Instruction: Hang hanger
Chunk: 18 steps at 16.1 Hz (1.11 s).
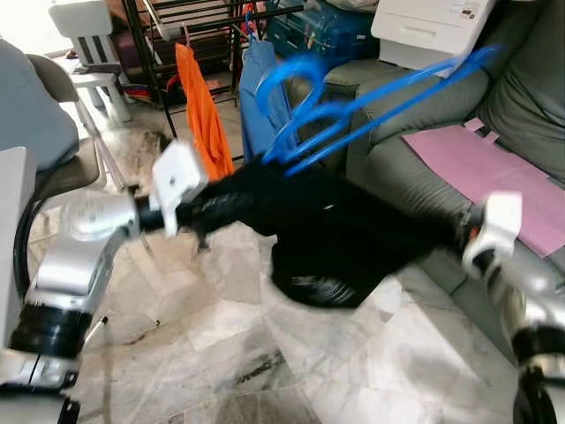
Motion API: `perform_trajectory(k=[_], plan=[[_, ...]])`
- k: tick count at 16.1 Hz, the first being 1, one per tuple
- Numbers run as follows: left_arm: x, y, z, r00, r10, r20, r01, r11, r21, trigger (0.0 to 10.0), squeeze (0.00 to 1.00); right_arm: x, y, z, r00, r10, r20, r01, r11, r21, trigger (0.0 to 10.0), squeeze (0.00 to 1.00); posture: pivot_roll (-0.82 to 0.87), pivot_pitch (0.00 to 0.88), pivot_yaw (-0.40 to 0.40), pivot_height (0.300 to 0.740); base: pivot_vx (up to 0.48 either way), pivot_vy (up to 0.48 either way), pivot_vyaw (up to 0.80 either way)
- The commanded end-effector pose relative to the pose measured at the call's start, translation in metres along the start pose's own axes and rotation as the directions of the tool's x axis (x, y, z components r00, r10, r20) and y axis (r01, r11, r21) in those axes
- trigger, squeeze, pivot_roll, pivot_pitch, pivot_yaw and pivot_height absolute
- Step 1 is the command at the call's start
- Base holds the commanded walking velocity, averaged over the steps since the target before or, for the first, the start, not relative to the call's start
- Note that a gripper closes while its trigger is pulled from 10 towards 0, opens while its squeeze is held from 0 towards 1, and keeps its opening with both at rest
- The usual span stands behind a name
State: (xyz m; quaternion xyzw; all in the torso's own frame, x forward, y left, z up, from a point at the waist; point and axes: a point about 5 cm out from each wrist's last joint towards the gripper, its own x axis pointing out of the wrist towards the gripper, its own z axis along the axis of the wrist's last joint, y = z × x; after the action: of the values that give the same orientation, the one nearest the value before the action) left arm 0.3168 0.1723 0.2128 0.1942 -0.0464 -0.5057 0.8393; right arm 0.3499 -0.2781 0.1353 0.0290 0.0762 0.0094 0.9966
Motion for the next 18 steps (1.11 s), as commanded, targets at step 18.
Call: perform_trajectory(k=[18], plan=[[-0.015, -0.051, -0.068, 0.970, -0.186, -0.160, 0.148, 0.964, -0.223, 0.0, 0.00, 0.015, 0.012, 0.071, 0.964, -0.075, 0.255, 0.060, 0.996, 0.065, 0.0, 0.00, -0.11, 0.059, 0.000, 0.740, 0.000, 0.000, 0.00]])
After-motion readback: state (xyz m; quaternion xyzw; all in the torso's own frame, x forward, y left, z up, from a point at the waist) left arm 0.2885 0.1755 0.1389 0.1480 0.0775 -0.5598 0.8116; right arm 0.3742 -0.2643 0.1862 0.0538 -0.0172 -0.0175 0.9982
